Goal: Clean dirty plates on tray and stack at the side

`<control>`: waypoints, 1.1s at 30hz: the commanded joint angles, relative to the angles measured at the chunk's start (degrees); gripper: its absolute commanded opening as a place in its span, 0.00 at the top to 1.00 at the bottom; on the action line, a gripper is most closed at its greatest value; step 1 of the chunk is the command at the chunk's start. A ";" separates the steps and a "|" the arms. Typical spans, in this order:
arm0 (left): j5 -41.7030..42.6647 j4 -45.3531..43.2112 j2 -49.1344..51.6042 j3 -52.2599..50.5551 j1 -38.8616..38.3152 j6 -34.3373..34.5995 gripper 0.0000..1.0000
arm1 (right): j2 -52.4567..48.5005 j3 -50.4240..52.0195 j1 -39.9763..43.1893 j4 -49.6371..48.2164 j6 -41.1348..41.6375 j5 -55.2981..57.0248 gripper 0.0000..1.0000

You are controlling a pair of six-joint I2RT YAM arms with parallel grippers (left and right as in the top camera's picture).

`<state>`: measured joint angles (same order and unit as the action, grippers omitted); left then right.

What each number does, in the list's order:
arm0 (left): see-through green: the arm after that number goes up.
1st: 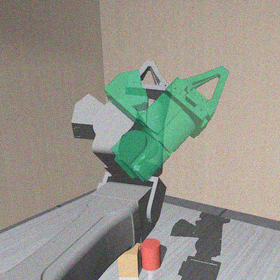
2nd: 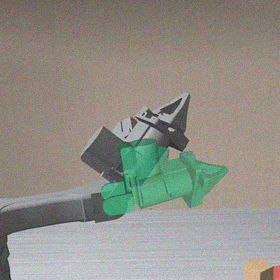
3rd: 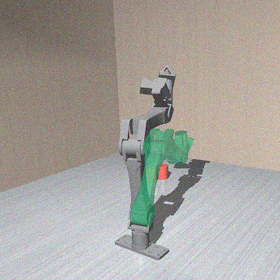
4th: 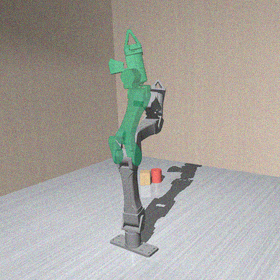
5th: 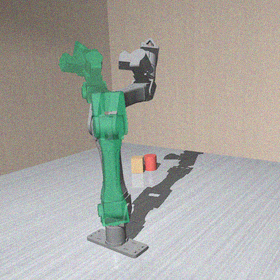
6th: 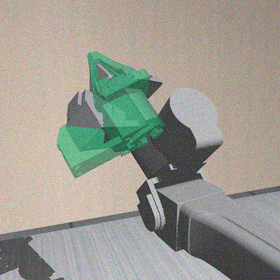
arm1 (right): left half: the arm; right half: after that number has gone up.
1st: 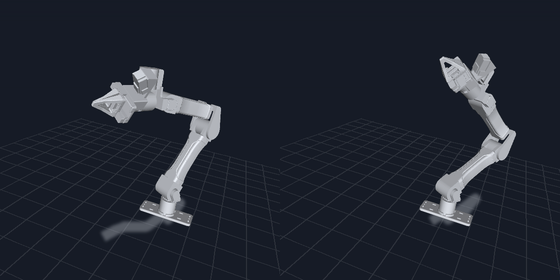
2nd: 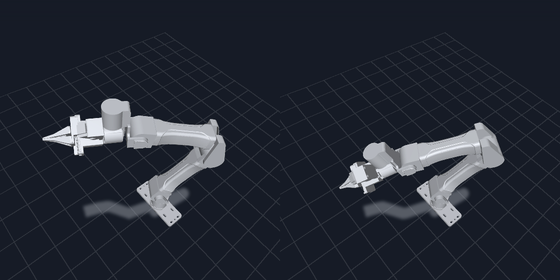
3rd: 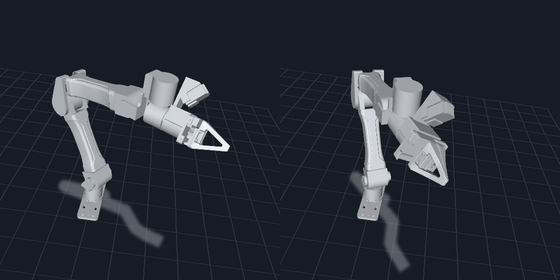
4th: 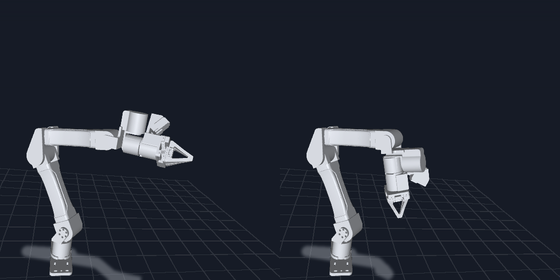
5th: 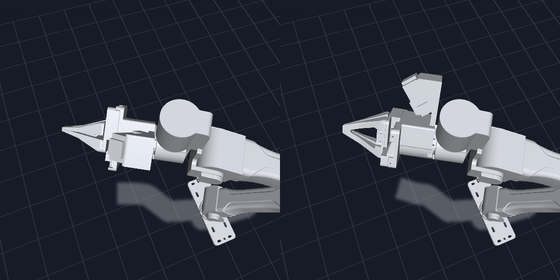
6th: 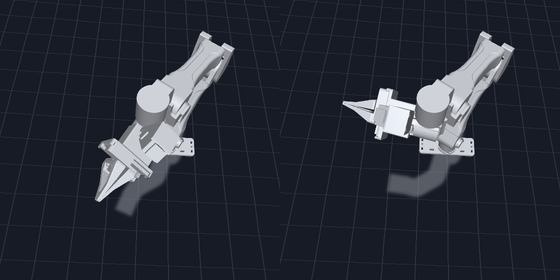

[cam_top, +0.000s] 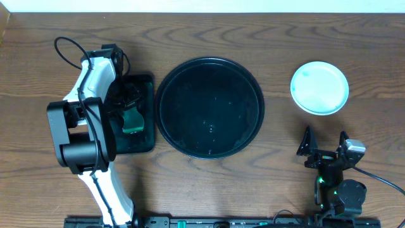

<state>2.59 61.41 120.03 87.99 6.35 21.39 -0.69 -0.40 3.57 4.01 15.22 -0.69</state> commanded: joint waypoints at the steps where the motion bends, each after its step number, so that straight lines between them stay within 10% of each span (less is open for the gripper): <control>1: -0.92 0.13 -0.13 0.37 0.39 0.31 0.19 | 0.39 0.11 0.09 0.22 -0.94 -0.68 0.01; 33: -0.94 0.13 -17.79 0.37 -1.66 0.28 0.19 | 0.37 0.11 0.09 0.22 -0.94 -0.68 0.01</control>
<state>2.57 61.41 107.15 87.99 5.85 21.39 -0.69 -0.40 3.57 4.01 15.22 -0.69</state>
